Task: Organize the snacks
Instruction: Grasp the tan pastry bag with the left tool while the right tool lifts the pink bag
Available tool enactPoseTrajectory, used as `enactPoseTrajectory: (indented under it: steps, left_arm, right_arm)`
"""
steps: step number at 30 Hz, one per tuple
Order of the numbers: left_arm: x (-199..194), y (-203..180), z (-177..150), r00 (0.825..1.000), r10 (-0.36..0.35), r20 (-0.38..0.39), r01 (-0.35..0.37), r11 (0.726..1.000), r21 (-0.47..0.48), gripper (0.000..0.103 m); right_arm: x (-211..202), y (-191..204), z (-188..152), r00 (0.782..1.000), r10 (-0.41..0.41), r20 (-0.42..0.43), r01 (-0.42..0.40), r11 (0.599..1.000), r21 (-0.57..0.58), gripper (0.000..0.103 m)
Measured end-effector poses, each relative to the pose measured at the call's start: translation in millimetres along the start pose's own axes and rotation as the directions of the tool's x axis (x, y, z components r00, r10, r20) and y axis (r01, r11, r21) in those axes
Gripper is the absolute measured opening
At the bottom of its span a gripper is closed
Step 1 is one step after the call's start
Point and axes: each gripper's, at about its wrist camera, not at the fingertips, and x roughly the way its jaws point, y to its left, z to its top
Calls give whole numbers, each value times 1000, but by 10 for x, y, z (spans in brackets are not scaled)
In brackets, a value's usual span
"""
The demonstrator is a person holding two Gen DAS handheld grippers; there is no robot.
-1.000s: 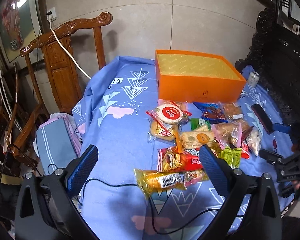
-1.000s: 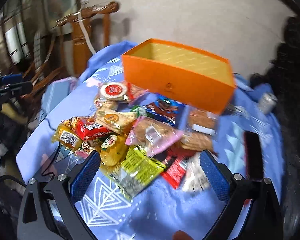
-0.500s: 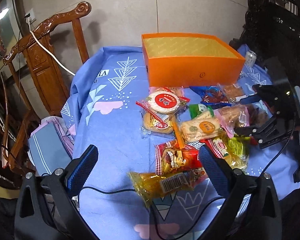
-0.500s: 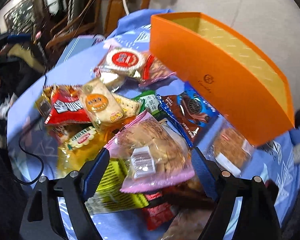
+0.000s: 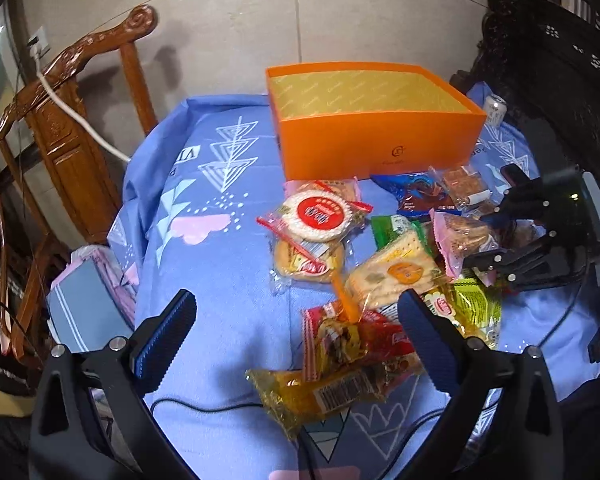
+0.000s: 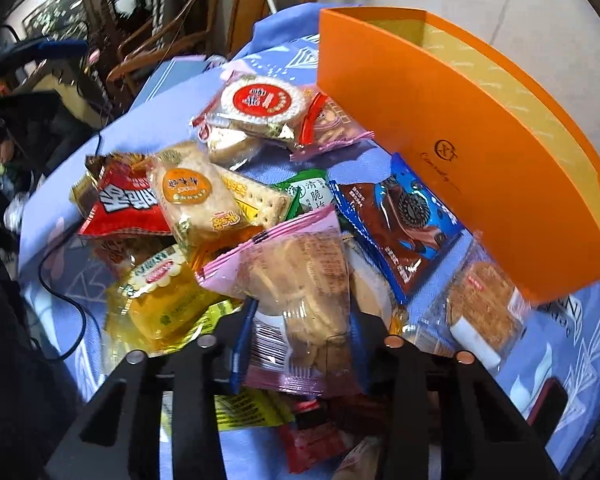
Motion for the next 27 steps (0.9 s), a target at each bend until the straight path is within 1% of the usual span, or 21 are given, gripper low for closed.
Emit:
enactPoseTrajectory:
  steps: [3, 6, 7, 9, 11, 13, 14, 16, 18, 20, 23, 27]
  left_arm:
    - [81, -67, 76, 1000, -24, 2, 24, 1000, 15, 99]
    - [201, -160, 141, 997, -75, -13, 75, 997, 7, 99]
    - [259, -207, 165, 994, -103, -21, 103, 995, 7, 99]
    - [366, -296, 186, 990, -137, -27, 138, 990, 22, 99]
    - [504, -394, 198, 984, -172, -44, 175, 983, 52, 99]
    - [667, -453, 190, 976, -202, -84, 208, 976, 63, 99]
    - [767, -476, 185, 971, -208, -117, 215, 975, 54, 99]
    - [876, -506, 177, 965, -217, -151, 224, 974, 31, 99]
    - [945, -548, 170, 961, -221, -167, 226, 974, 12, 99]
    - [1023, -603, 163, 959, -213, -189, 217, 976, 4, 99]
    - [1121, -687, 158, 951, -209, -228, 212, 977, -12, 99]
    - [1168, -729, 156, 957, -183, -223, 186, 983, -8, 99]
  right_arm:
    - [-193, -63, -92, 998, 11, 66, -20, 991, 129, 38]
    - [-406, -60, -235, 991, -11, 133, -22, 969, 247, 38]
    - [-464, -47, -273, 989, -16, 149, -25, 962, 271, 38]
    - [-606, -5, -397, 981, -21, 191, -46, 939, 340, 38]
    - [-668, -3, -468, 978, -17, 210, -66, 922, 382, 38]
    - [-748, 50, -567, 973, -27, 228, -75, 902, 426, 38]
    - [-771, 62, -600, 971, -29, 235, -80, 894, 441, 38]
    - [-790, 85, -641, 969, -35, 245, -85, 882, 463, 38]
    - [-790, 116, -684, 967, -48, 250, -82, 870, 487, 38]
    - [-785, 136, -712, 963, -42, 266, -104, 853, 512, 38]
    - [-752, 174, -760, 962, -34, 270, -116, 847, 519, 38]
    - [-728, 193, -741, 962, -24, 274, -125, 848, 514, 38]
